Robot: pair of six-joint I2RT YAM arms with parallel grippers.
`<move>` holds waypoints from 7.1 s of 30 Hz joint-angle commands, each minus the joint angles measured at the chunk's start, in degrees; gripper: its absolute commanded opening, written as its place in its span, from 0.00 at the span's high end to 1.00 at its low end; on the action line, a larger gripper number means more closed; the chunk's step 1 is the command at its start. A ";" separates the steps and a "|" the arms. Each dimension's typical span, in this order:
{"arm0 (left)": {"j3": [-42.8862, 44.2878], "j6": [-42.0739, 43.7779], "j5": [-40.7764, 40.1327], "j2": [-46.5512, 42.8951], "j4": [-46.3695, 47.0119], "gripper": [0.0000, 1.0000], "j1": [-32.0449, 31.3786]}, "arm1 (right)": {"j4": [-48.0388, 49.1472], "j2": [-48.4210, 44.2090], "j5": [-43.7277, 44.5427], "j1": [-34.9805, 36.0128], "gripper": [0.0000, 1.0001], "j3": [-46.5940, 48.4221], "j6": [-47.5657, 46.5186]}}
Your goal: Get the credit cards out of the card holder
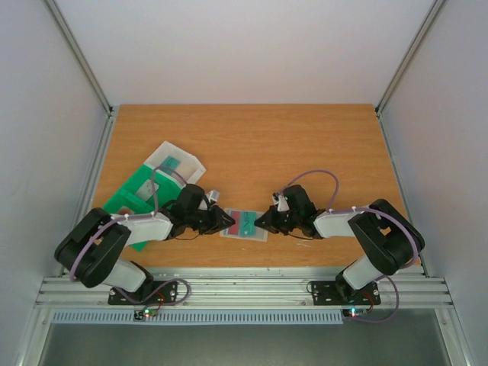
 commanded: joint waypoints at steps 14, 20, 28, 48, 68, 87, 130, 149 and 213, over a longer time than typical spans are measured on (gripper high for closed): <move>-1.14 1.44 0.72 11.34 10.74 0.87 -0.57 | 12.17 7.54 -4.13 -2.32 0.88 -2.75 1.82; -1.24 1.00 0.54 11.00 10.90 0.87 -0.58 | 13.27 7.92 -4.64 -2.52 0.94 -2.75 2.14; -1.15 1.02 -0.44 8.85 8.07 0.83 -0.61 | 7.63 2.84 -2.89 -3.66 0.99 -2.92 1.14; 1.92 -6.17 1.22 -5.16 3.42 0.56 -0.55 | -10.31 -17.47 -1.97 -4.03 0.99 0.39 5.65; -2.27 -18.19 5.45 -10.24 23.56 0.57 -0.68 | 9.28 -21.96 -11.22 -2.81 0.99 -0.55 17.29; -2.39 -15.32 12.51 -7.91 27.52 1.00 -0.72 | 6.66 -22.72 -14.54 -2.19 0.68 0.29 11.27; 1.40 -1.77 31.47 -19.14 14.29 1.00 -0.72 | -48.63 -20.25 -22.86 0.91 0.74 26.42 -29.63; 4.52 -5.95 3.81 -35.09 -3.21 0.28 -0.72 | -28.20 -28.27 -16.84 1.06 0.99 21.32 -8.58; 3.18 -8.96 -12.86 -39.12 -8.27 0.99 -0.38 | -24.68 -33.74 -2.03 0.93 0.02 16.21 -2.33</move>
